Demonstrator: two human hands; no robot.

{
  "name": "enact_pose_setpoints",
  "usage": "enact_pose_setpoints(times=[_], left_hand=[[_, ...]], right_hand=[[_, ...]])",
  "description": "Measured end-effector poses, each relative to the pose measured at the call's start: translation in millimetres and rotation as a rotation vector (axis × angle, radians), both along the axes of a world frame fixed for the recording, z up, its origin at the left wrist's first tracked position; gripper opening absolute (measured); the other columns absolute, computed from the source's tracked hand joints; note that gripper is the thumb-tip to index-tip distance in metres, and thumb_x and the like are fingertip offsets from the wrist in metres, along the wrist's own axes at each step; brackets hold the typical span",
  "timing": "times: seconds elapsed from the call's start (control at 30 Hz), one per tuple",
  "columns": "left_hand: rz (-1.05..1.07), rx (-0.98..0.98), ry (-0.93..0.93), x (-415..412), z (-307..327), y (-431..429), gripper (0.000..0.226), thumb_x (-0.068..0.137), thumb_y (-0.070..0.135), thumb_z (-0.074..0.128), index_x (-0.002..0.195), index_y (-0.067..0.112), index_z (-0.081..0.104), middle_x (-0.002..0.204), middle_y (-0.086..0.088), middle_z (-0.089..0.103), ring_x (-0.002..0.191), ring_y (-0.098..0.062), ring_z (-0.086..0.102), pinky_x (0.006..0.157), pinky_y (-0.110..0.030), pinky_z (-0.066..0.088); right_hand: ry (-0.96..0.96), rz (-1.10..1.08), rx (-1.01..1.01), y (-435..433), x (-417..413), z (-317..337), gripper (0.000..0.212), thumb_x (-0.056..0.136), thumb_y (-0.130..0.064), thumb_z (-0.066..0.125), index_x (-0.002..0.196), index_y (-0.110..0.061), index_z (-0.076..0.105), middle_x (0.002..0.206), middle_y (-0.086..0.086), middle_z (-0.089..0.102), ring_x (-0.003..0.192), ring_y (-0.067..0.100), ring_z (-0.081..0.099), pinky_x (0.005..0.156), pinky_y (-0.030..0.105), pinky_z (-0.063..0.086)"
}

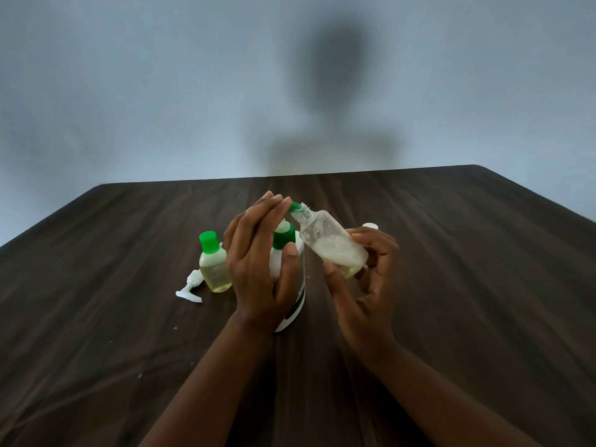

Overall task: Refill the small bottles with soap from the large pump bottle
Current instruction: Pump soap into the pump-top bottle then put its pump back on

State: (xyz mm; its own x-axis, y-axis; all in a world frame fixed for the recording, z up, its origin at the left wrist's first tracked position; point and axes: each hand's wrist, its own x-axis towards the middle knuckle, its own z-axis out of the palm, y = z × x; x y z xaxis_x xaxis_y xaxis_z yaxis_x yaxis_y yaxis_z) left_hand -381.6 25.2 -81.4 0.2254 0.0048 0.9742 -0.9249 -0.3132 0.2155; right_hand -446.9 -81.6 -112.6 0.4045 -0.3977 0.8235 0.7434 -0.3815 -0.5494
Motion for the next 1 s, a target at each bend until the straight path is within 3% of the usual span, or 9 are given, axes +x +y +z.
enact_pose_setpoints(times=[0.1, 0.43, 0.57, 0.7, 0.83, 1.0], left_hand=[[0.009, 0.019, 0.011, 0.9, -1.0, 0.1, 0.043, 0.083, 0.016, 0.044, 0.118, -0.007, 0.059, 0.122, -0.012, 0.057, 0.115, -0.025, 0.056, 0.091, -0.047, 0.048], [0.024, 0.051, -0.016, 4.1, -3.7, -0.8, 0.041, 0.089, 0.020, 0.042, 0.118, -0.002, 0.058, 0.127, -0.011, 0.053, 0.130, -0.031, 0.045, 0.100, -0.051, 0.042], [0.067, 0.059, 0.014, 2.1, -3.7, -0.8, 0.047, 0.087, 0.023, 0.043, 0.122, -0.007, 0.056, 0.128, -0.015, 0.053, 0.121, -0.030, 0.051, 0.093, -0.049, 0.046], [0.060, 0.035, 0.000, 0.9, 0.5, -0.3, 0.042, 0.086, 0.019, 0.042, 0.114, -0.005, 0.062, 0.120, -0.007, 0.057, 0.120, -0.028, 0.053, 0.095, -0.050, 0.045], [0.115, 0.029, -0.036, 2.6, 1.5, 1.6, 0.037, 0.085, 0.019, 0.041, 0.104, 0.001, 0.068, 0.110, -0.002, 0.060, 0.111, -0.019, 0.058, 0.096, -0.038, 0.040], [0.143, 0.023, -0.021, 2.8, 0.0, 1.2, 0.034, 0.083, 0.020, 0.043, 0.097, 0.004, 0.070, 0.105, 0.002, 0.062, 0.103, -0.021, 0.060, 0.094, -0.033, 0.036]], right_hand=[[-0.011, -0.009, -0.007, -0.5, 0.6, 0.3, 0.036, 0.084, -0.010, 0.065, 0.113, -0.006, 0.044, 0.114, 0.009, 0.047, 0.109, 0.002, 0.052, 0.088, 0.013, 0.046], [0.006, -0.008, -0.022, -0.5, 0.1, -1.3, 0.041, 0.083, -0.009, 0.067, 0.118, -0.017, 0.046, 0.119, 0.003, 0.047, 0.111, 0.009, 0.053, 0.086, 0.017, 0.049], [0.023, -0.003, -0.012, -0.4, 0.6, -2.0, 0.042, 0.084, -0.012, 0.068, 0.119, -0.020, 0.046, 0.120, 0.002, 0.047, 0.111, 0.014, 0.054, 0.084, 0.022, 0.051], [0.016, -0.010, -0.021, -1.7, 0.6, -2.4, 0.043, 0.083, -0.012, 0.068, 0.119, -0.022, 0.046, 0.120, -0.001, 0.047, 0.110, 0.012, 0.053, 0.083, 0.022, 0.051], [0.037, -0.021, -0.026, -2.4, 1.5, -4.5, 0.041, 0.083, -0.015, 0.068, 0.117, -0.021, 0.046, 0.117, 0.004, 0.048, 0.107, 0.011, 0.054, 0.081, 0.021, 0.050], [0.039, -0.024, 0.001, -3.3, 1.7, -4.6, 0.039, 0.080, -0.015, 0.068, 0.112, -0.018, 0.046, 0.112, 0.008, 0.048, 0.104, 0.008, 0.053, 0.080, 0.017, 0.049]])
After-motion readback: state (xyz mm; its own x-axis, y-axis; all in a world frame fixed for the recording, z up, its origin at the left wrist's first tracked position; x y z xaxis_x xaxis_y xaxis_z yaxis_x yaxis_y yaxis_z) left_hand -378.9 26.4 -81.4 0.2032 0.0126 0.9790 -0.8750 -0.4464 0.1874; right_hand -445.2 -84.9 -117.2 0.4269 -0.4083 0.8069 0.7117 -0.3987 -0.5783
